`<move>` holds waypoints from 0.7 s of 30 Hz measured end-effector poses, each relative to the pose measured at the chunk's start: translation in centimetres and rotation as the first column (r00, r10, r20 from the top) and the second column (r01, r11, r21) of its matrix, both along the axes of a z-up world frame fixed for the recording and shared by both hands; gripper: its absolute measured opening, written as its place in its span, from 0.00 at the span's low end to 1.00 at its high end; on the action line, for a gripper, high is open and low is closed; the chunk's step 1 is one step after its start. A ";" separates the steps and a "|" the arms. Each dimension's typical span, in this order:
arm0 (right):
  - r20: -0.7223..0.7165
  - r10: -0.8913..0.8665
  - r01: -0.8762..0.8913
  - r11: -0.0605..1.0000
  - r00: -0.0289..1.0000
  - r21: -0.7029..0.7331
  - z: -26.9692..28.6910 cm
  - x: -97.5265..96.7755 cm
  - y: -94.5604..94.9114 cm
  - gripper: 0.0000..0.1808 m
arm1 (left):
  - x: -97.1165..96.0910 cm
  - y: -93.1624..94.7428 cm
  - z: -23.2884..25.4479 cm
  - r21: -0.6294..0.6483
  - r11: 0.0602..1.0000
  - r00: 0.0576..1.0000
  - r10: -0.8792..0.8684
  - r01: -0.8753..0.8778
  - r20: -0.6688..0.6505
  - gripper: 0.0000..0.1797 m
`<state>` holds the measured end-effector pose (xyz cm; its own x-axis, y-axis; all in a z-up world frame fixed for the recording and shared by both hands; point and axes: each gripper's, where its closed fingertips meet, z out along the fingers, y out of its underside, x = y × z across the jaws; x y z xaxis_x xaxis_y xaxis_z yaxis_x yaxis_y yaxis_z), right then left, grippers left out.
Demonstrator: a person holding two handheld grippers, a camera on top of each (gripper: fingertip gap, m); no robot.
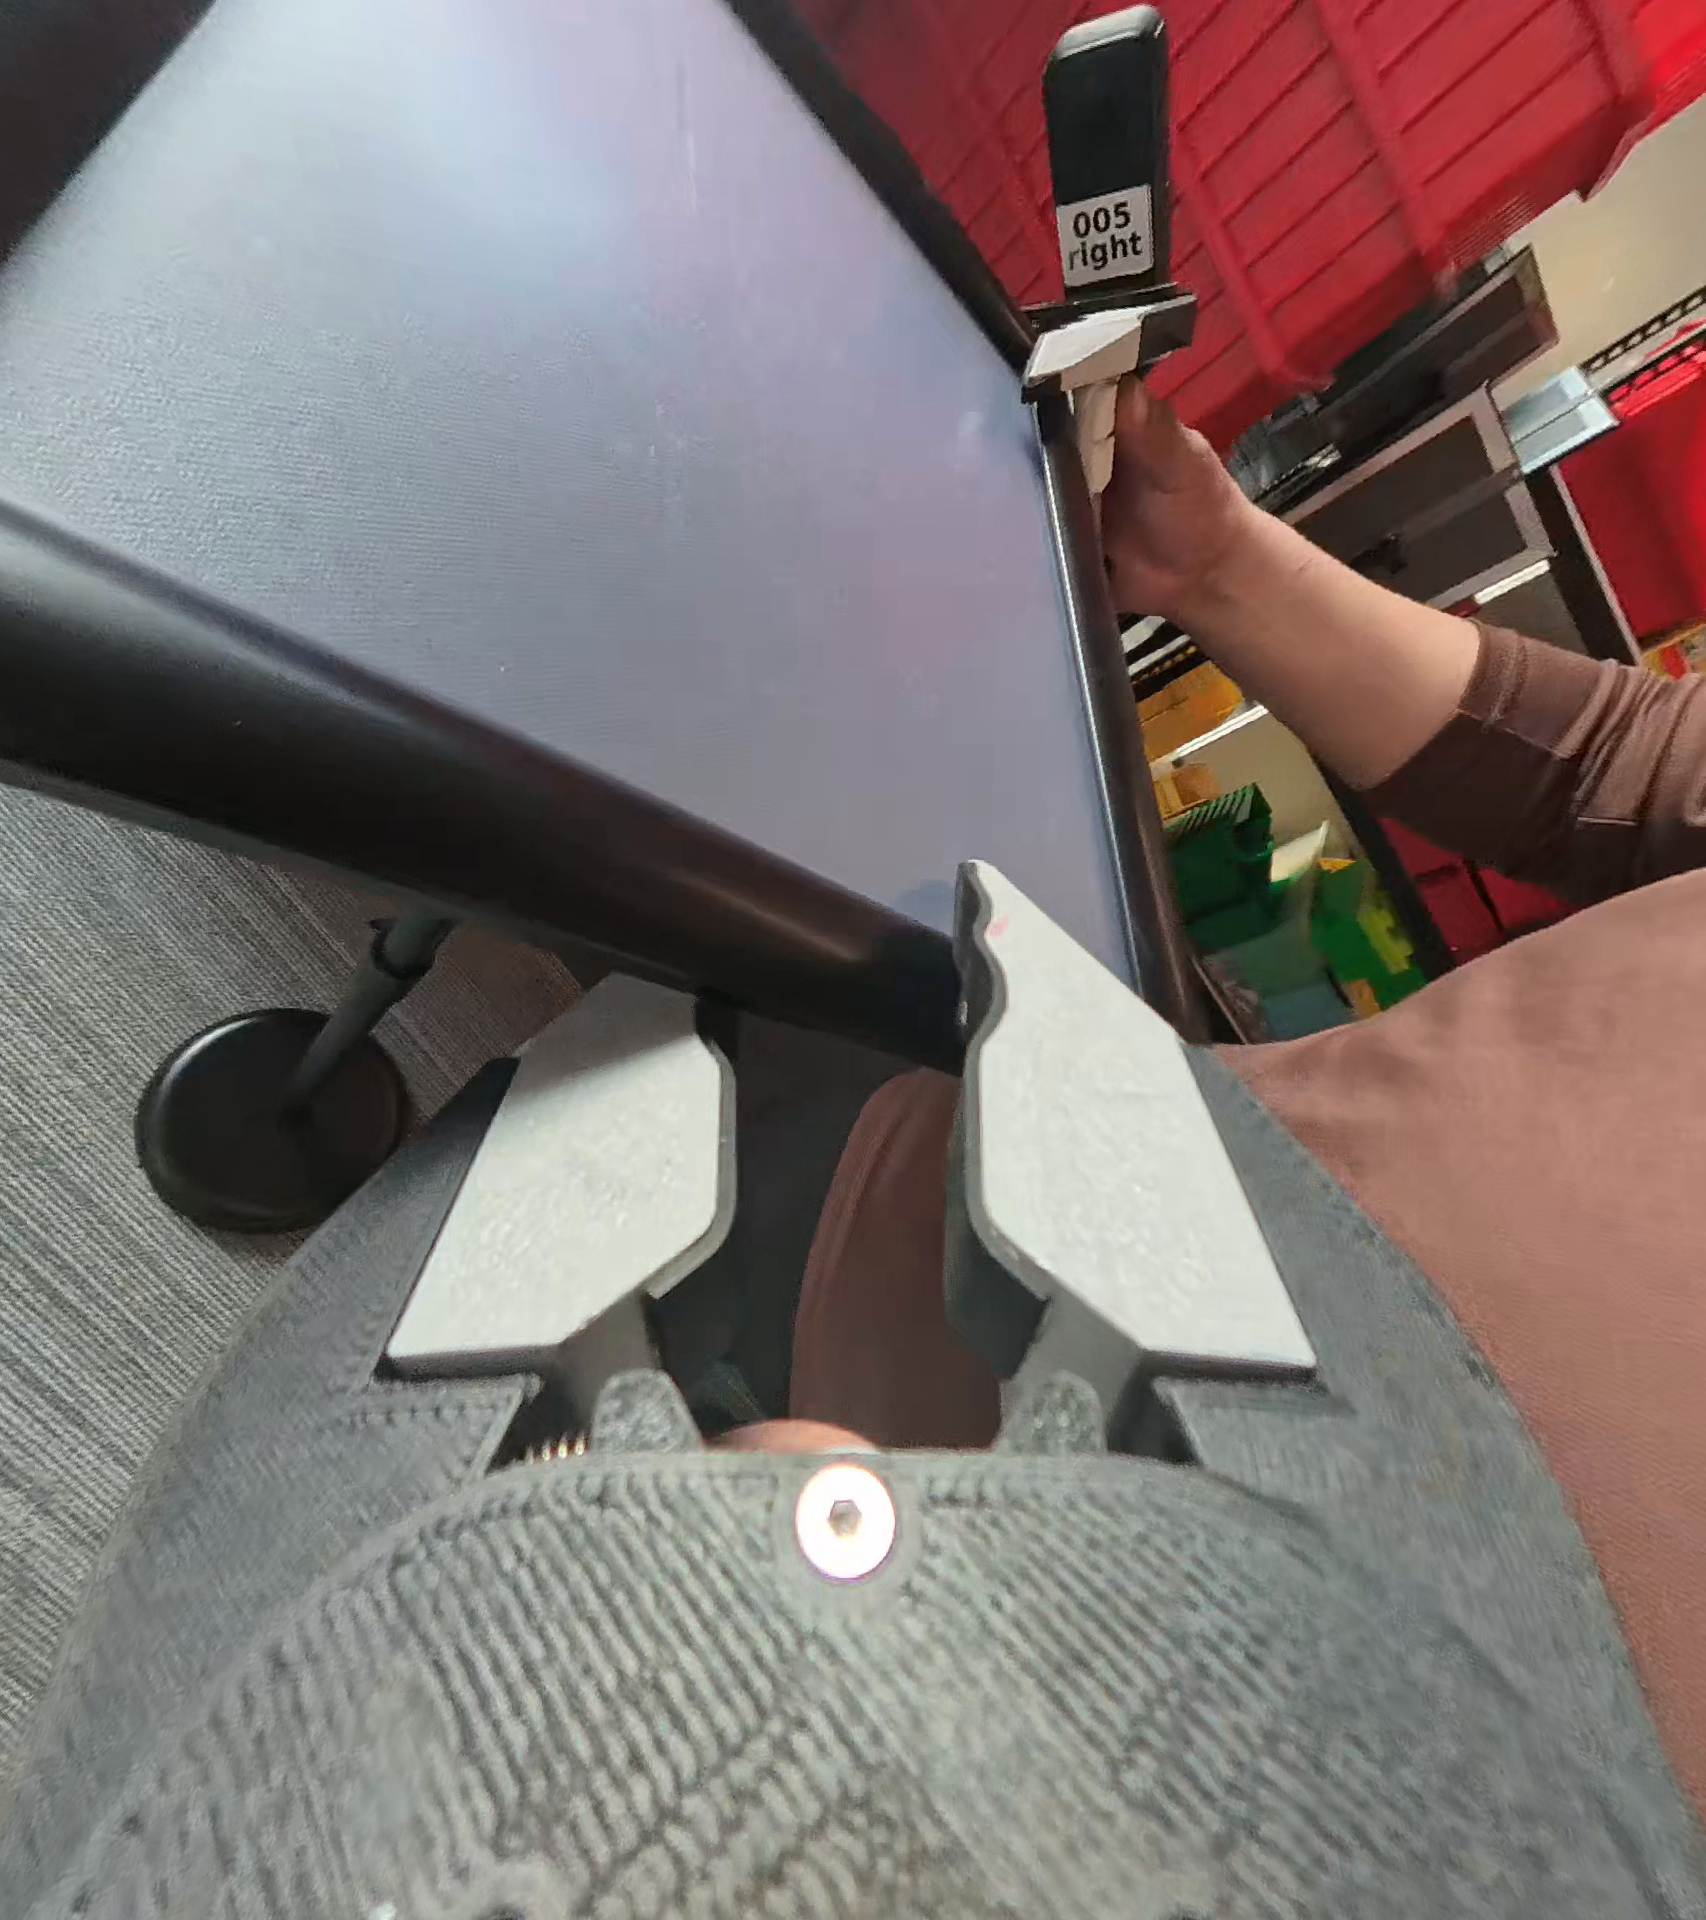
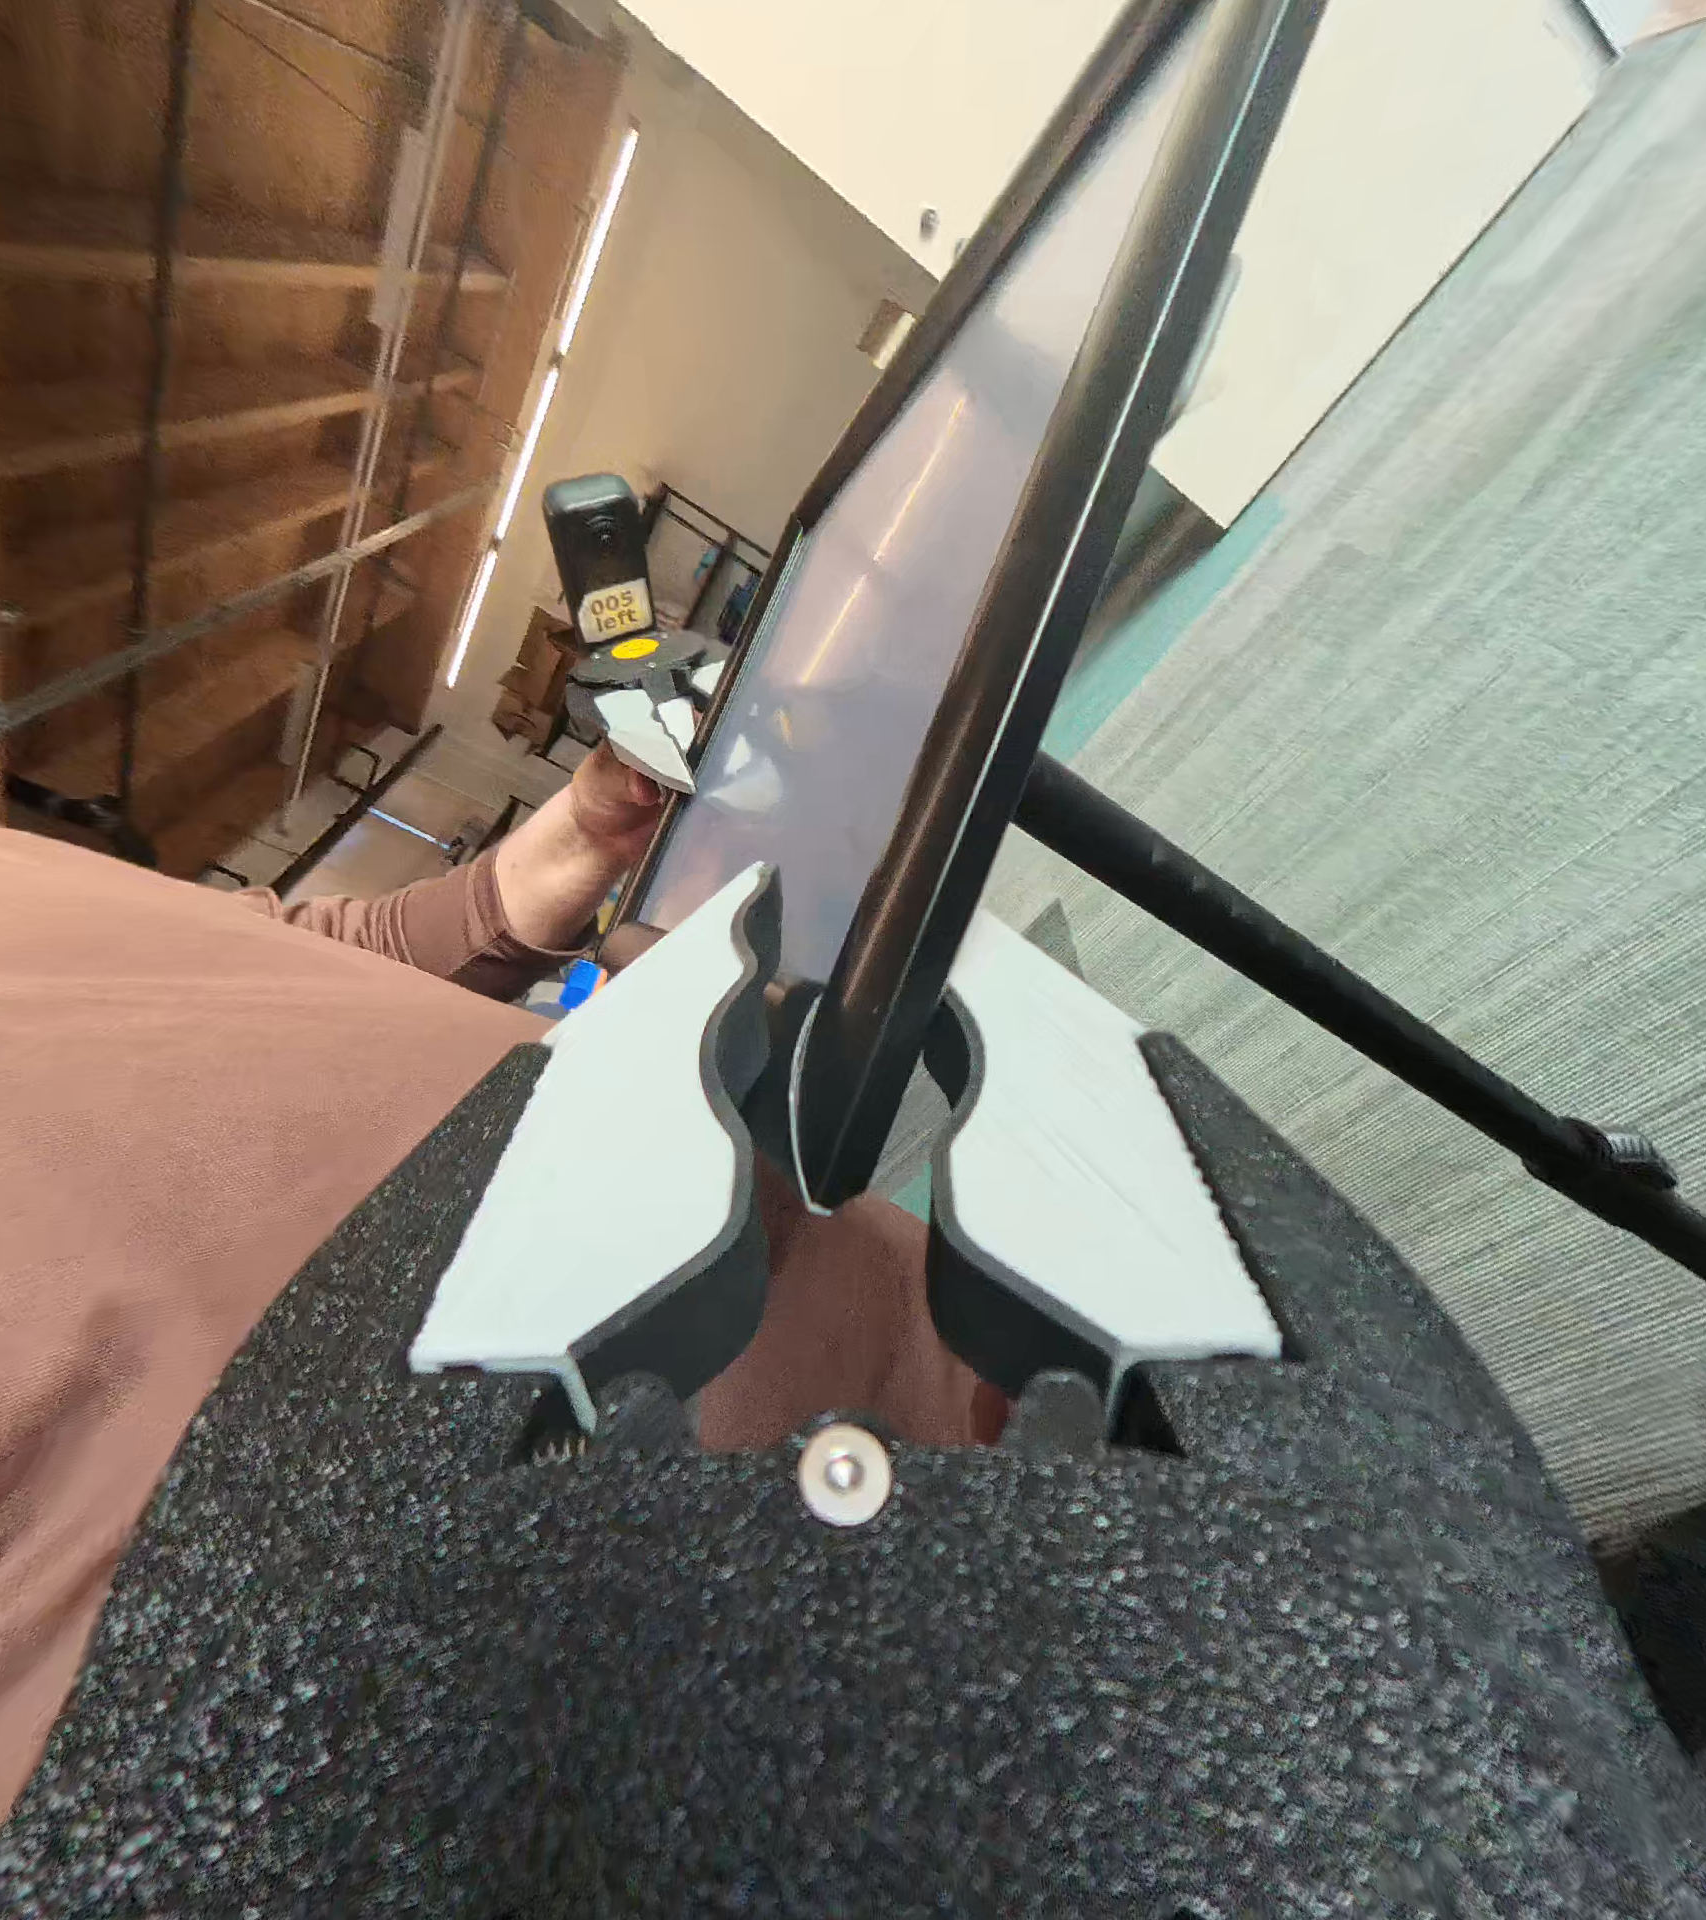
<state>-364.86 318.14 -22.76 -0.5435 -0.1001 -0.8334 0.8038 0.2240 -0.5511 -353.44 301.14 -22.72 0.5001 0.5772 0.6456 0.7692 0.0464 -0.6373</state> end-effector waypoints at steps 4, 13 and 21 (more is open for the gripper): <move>-0.149 0.010 -0.011 1.000 0.989 -0.011 -1.3 1.6 0.1 0.17 | 0.2 -0.5 0.8 -0.106 0.991 0.991 -0.090 0.080 -0.095 0.23; -0.097 -0.022 0.029 0.997 0.995 0.065 -1.2 2.7 0.5 0.18 | -0.7 -1.1 0.9 -0.049 0.988 0.989 -0.145 0.144 -0.003 0.27; 0.048 0.025 -0.038 0.953 0.999 0.300 -1.6 3.6 1.3 0.22 | 3.3 1.6 1.8 0.060 0.996 0.992 -0.065 0.059 0.104 0.47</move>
<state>-361.21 319.42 -24.39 -0.5070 0.1425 -0.8501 0.8151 0.3999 -0.4191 -350.10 302.77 -20.92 0.4606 0.5085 0.7275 0.8347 0.0305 -0.5498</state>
